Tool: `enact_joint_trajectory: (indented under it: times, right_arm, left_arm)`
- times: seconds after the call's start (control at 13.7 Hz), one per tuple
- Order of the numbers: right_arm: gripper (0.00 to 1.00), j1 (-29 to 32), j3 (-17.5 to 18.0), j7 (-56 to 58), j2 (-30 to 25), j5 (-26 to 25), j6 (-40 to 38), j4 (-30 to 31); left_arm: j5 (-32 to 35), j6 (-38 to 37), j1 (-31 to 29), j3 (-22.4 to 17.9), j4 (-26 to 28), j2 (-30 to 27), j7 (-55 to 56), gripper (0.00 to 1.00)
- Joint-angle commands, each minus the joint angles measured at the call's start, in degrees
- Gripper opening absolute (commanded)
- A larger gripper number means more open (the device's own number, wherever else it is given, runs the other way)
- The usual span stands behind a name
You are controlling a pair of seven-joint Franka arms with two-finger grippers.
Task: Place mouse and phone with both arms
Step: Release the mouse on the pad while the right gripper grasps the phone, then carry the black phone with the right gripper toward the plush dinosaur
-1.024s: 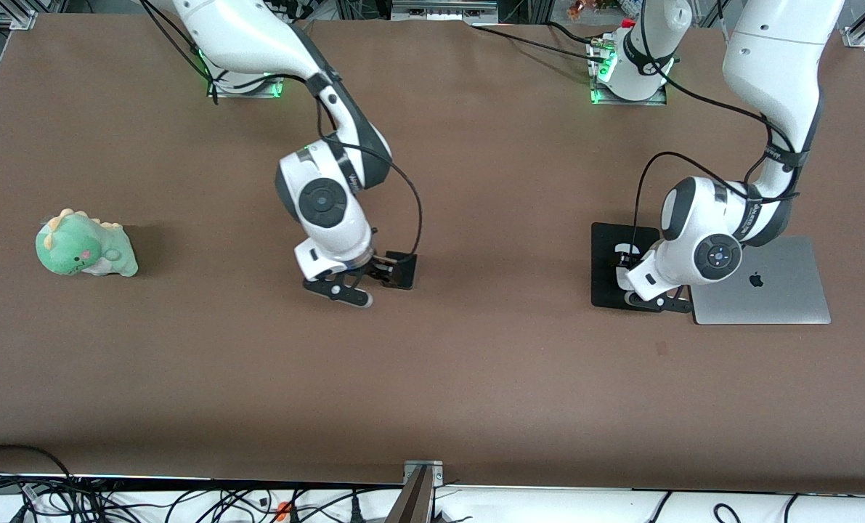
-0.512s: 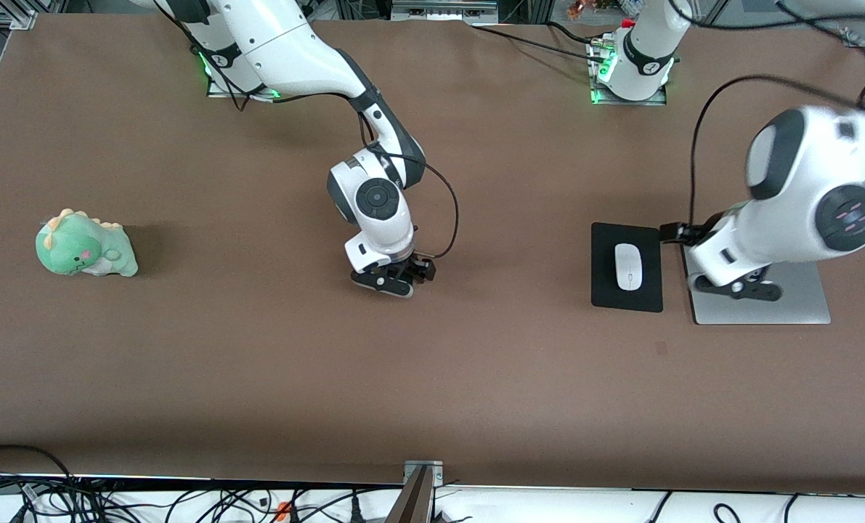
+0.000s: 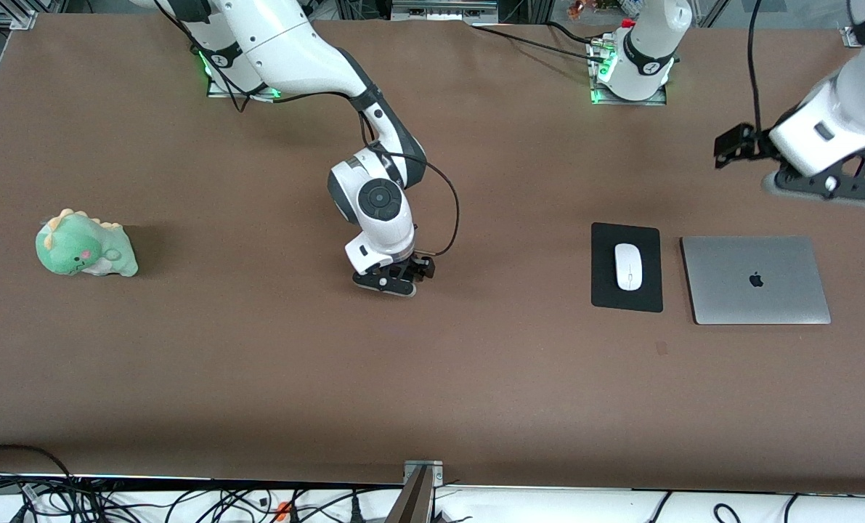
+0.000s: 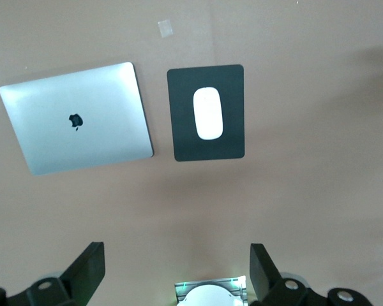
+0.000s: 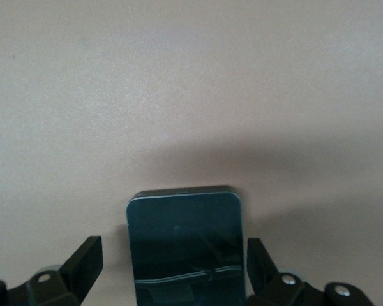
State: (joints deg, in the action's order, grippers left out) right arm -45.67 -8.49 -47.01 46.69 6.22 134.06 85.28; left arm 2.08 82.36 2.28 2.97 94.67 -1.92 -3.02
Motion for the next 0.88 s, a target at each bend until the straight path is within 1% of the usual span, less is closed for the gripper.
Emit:
enact_joint_trajectory:
  times: [0.0, 0.15, 0.37, 0.8]
  right_arm:
    - [1.0, 0.2, -0.7, 3.1, -2.0, -0.3, -3.6, -0.4]
    - [1.0, -0.2, -0.7, 1.7, -1.4, -0.3, -3.4, -0.3]
    - [1.0, -0.8, -0.7, 1.6, 0.0, -0.4, -1.9, 0.1]
    - [1.0, -1.0, -0.7, 1.7, 1.4, -0.5, 0.1, 0.3]
  left_arm:
    - [-0.6, 3.2, -1.0, -0.1, 3.8, -1.9, -1.7, 1.0]
    - [-0.1, 4.8, -1.2, -0.1, 0.9, 0.0, -0.6, 1.0]
    - [0.1, 4.7, -3.5, -0.2, -4.3, 3.8, -0.8, 1.0]
    - [-0.6, 4.3, -3.7, -0.2, -6.2, 3.3, -0.2, 1.0]
